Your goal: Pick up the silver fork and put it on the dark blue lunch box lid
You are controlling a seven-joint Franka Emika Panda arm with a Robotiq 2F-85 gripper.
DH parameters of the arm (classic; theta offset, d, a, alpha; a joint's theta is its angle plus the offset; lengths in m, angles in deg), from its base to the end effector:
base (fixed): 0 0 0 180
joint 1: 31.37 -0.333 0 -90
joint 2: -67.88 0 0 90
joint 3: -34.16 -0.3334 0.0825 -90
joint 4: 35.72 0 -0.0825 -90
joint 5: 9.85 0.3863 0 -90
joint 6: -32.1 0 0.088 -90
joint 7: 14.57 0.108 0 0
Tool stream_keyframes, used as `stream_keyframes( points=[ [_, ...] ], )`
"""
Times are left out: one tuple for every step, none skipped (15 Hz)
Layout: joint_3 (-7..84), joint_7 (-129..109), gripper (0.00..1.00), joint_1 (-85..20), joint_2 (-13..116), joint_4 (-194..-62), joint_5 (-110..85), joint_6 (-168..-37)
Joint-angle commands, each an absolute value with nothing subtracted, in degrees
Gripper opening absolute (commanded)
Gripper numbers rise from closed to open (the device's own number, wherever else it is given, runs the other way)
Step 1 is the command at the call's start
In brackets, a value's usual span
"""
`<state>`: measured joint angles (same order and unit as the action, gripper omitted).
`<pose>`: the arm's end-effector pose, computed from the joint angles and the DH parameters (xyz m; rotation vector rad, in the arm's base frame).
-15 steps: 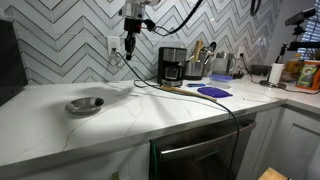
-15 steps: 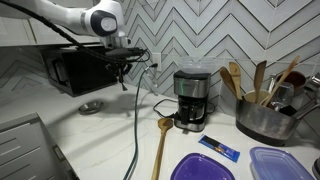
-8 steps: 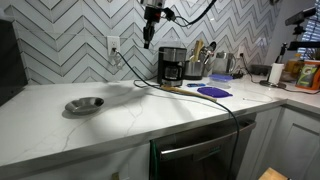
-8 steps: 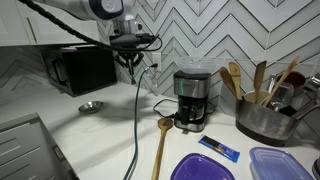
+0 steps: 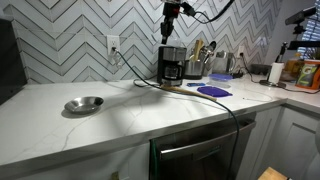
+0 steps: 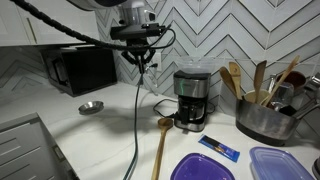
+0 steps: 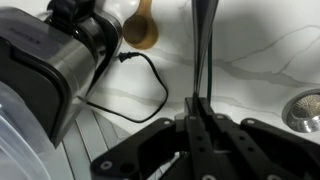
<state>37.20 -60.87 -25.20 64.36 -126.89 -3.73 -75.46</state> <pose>0.5981 -0.0877 0.6261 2.9522 0.9572 0.3838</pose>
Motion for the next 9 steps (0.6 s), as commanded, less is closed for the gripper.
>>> stream_keyframes(
  points=[
    [39.49,-58.96,0.02,-23.77,68.4,-132.58,-3.69,-77.14],
    [40.12,-58.57,0.02,-23.41,68.76,-133.39,-3.65,-77.4],
    [40.76,-58.16,0.02,-23.06,69.29,-134.33,-3.5,-77.75],
    [41.37,-57.72,0.02,-22.76,69.93,-135.34,-3.52,-78.04],
    [41.94,-57.3,0.02,-22.47,70.51,-136.44,-3.5,-78.5],
    [42.47,-56.99,0.02,-22.15,70.8,-137.37,-3.41,-79.15],
    [43.0,-56.49,0.02,-21.87,71.57,-138.56,-3.62,-79.83],
    [43.51,-56.14,0.02,-21.63,71.94,-139.6,-3.66,-80.65],
    [44.05,-55.76,0.02,-21.38,72.75,-140.9,-3.61,-81.34]
  ],
)
